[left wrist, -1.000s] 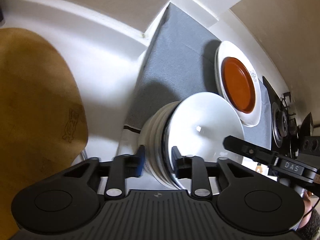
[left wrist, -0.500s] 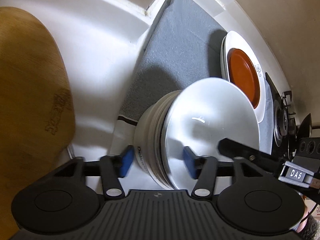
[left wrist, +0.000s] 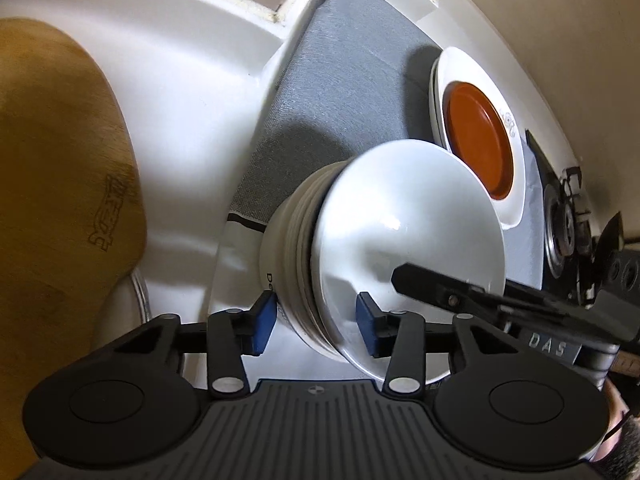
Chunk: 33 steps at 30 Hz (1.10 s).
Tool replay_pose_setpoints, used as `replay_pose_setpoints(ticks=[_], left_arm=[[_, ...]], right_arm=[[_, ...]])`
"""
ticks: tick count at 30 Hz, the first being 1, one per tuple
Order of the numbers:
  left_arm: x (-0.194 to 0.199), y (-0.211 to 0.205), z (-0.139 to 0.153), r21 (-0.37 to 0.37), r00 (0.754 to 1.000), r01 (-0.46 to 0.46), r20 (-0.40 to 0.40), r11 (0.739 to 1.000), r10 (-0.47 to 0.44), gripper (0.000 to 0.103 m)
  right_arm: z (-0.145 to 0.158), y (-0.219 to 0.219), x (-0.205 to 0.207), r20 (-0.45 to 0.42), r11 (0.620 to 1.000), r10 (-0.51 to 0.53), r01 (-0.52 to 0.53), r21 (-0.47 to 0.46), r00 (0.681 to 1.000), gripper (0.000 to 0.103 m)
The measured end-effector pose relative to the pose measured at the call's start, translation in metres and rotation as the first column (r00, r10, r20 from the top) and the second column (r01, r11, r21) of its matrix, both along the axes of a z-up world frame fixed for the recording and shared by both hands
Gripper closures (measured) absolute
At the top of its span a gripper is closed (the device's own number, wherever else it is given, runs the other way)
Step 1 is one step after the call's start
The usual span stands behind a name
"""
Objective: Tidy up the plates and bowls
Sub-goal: 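Hold the nested white bowl stack with both grippers and lift it, then carry the bowl stack with both grippers over the brown plate on the floral plate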
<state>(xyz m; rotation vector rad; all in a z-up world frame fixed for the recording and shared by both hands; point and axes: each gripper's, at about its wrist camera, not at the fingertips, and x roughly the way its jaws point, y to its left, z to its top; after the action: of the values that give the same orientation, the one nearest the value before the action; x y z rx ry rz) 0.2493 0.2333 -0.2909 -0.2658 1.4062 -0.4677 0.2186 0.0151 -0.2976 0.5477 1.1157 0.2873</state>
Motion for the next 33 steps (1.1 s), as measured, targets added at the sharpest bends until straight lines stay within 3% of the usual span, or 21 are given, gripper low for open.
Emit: replay_pose_setpoints(ticks=[5,10,13,14,16,18,23,33], left_arm=[[-0.003,-0.006,0.004,0.041,1.000,0.021,0.019,0.999,-0.022,0.057],[0.001,-0.002,0.000,0.018,1.000,0.005,-0.004,1.000,-0.004,0.058],[0.008,0.003,-0.013,-0.037,0.998,-0.032,-0.051,0.999,0.030,0.043],[0.011,0.007,-0.020,-0.065,0.996,-0.060,-0.069,0.996,0.056,0.036],[0.018,0.015,-0.031,-0.123,0.991,-0.088,-0.107,0.988,0.075,0.034],[0.019,0.020,-0.031,-0.131,0.989,-0.100,-0.123,0.986,0.084,0.038],[0.013,0.015,-0.011,-0.064,0.997,-0.047,-0.061,0.997,0.043,0.057],[0.007,0.003,0.004,-0.022,1.000,-0.004,-0.023,1.000,0.003,0.060]], right_arm=[[0.004,-0.001,0.000,-0.005,1.000,-0.009,0.009,-0.015,1.000,0.050],[0.005,0.001,0.002,-0.015,0.999,-0.010,0.010,-0.048,1.000,0.052],[0.001,0.006,0.005,-0.027,0.998,0.012,-0.014,-0.054,1.000,0.041],[-0.003,0.006,0.006,-0.037,0.999,0.001,-0.003,-0.054,0.999,0.043],[-0.009,-0.002,0.008,-0.043,0.999,-0.052,0.052,-0.005,0.998,0.042],[-0.010,-0.006,0.011,-0.062,0.998,-0.067,0.068,0.012,0.996,0.045],[0.002,-0.003,0.005,-0.045,0.998,-0.052,0.051,-0.031,0.998,0.056],[0.011,-0.004,0.001,-0.061,0.997,-0.068,0.066,-0.033,0.996,0.057]])
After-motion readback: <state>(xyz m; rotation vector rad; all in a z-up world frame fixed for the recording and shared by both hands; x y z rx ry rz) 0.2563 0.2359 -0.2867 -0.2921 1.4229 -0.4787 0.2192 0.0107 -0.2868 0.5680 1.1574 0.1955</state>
